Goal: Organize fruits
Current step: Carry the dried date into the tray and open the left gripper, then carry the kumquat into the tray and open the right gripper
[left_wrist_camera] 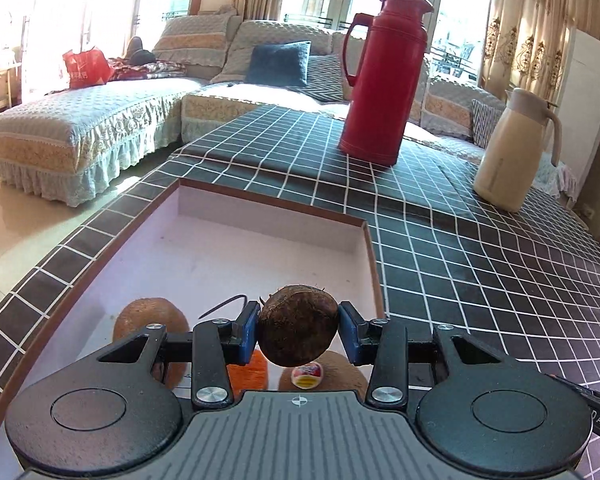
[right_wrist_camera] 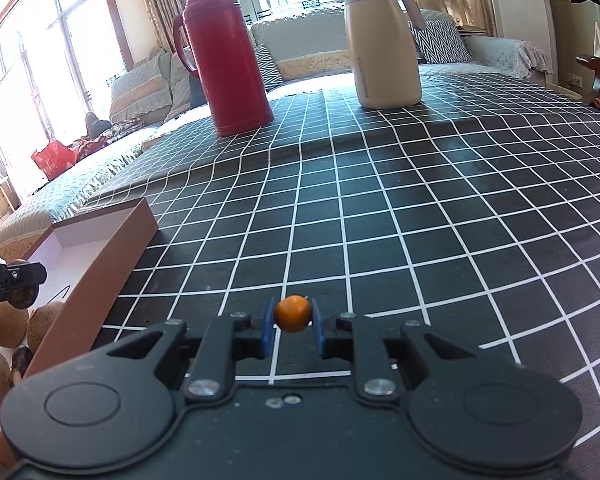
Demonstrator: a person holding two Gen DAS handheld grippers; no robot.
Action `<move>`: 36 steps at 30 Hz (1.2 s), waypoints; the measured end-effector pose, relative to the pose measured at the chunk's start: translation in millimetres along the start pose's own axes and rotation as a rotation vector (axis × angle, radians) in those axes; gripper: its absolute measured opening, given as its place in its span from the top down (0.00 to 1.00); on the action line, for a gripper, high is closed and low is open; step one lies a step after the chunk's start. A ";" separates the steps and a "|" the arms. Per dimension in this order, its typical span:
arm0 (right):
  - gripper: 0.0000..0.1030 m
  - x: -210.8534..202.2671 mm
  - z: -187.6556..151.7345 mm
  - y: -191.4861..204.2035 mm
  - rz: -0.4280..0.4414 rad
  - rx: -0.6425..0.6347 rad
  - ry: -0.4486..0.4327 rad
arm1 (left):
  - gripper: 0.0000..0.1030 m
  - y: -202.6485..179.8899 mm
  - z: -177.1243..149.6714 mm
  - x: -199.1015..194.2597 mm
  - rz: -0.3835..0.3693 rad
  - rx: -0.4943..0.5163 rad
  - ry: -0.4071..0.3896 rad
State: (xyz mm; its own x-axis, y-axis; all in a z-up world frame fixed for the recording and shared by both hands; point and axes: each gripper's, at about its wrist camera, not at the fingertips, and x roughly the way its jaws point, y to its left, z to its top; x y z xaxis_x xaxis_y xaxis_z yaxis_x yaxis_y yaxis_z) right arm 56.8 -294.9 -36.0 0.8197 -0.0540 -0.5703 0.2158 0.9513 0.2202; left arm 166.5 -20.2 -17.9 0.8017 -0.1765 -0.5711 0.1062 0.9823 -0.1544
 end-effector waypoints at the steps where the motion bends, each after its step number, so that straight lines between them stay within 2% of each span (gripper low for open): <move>1: 0.81 0.2 0.0 1.5 0.002 -0.002 0.000 | 0.59 5.1 1.6 2.7 0.011 -0.010 0.003; 10: 0.81 0.1 0.4 12.4 0.020 -0.020 -0.005 | 0.59 32.1 7.5 28.1 0.059 -0.084 0.059; 22: 0.81 3.9 -0.1 15.4 0.024 -0.018 0.001 | 0.59 20.0 5.6 34.4 0.109 0.003 0.068; 31: 0.81 0.4 2.4 16.7 0.046 -0.014 -0.015 | 0.59 33.6 5.7 21.5 0.074 -0.071 0.060; 36: 0.81 -2.1 7.0 23.8 0.082 -0.014 -0.029 | 0.59 31.9 2.3 3.5 0.062 -0.025 0.043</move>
State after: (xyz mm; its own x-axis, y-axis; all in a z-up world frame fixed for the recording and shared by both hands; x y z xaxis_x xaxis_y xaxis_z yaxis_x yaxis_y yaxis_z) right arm 64.0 -274.3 -24.1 0.8494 0.0159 -0.5275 0.1401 0.9569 0.2544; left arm 174.1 10.7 -22.9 0.7799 -0.1189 -0.6145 0.0422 0.9895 -0.1379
